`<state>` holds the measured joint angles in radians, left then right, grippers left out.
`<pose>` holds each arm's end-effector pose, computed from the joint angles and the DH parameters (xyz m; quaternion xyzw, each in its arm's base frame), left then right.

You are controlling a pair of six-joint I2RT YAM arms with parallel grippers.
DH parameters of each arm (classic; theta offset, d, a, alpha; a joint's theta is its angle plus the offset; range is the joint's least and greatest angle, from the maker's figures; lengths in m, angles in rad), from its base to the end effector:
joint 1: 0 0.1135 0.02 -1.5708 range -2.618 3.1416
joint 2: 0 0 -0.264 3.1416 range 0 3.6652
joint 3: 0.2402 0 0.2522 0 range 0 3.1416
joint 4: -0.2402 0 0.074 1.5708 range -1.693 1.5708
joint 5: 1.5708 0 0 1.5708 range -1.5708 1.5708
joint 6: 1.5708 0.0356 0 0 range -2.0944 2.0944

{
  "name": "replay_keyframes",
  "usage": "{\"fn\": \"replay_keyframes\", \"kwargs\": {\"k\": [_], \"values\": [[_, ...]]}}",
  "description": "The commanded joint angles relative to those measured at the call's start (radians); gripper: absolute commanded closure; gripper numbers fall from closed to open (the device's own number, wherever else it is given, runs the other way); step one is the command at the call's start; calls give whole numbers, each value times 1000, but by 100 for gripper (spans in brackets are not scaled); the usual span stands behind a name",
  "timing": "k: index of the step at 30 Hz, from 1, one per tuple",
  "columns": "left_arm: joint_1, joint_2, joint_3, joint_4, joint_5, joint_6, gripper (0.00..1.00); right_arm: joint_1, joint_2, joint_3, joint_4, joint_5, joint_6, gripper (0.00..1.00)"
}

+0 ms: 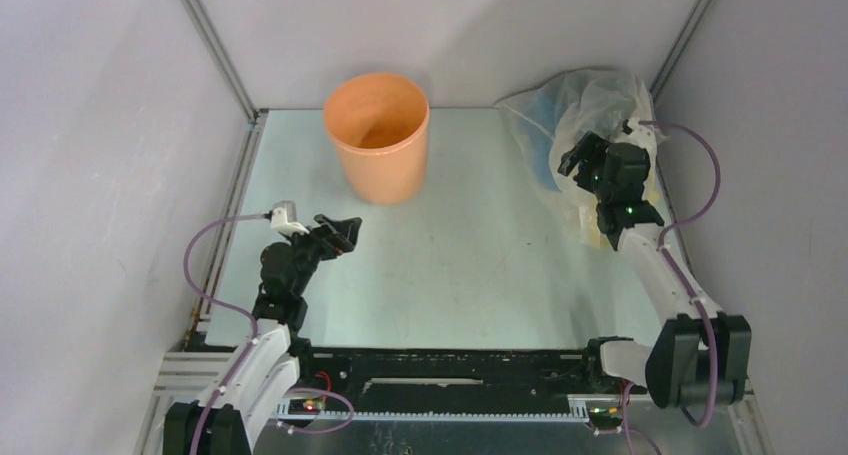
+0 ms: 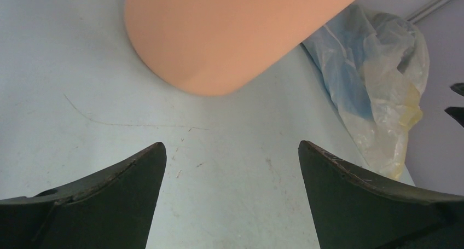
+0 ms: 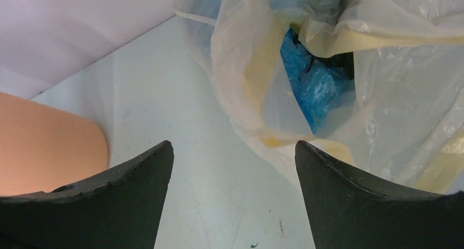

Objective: Put the trash bags into the trash bin

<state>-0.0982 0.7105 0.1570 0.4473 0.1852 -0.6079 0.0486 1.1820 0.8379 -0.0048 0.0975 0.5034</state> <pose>0.1667 -0.0230 0.1964 -0.1268 0.7321 -0.2947 0.6009 0.2734 0.0098 0.2942 0.2117 0.7908 0.1177 0.5622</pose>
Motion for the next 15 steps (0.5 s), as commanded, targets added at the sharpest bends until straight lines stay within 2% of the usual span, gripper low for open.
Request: {"fn": "replay_keyframes", "kwargs": {"k": [1, 5, 9, 12, 15], "values": [[-14, -20, 30, 52, 19, 37, 1, -10, 112, 136, -53, 4, -43, 15], [-18, -15, 33, 52, 24, 39, 1, -16, 227, 222, -75, 19, -40, 16], [-21, -7, 37, 53, 28, 40, 1, -19, 285, 239, -59, 26, -35, 20], [-26, -5, 37, 58, 28, 40, 1, -18, 316, 239, -42, 21, -38, 28], [-30, 3, 40, 62, 35, 40, 1, -19, 337, 241, -29, -5, -45, 45]]}}
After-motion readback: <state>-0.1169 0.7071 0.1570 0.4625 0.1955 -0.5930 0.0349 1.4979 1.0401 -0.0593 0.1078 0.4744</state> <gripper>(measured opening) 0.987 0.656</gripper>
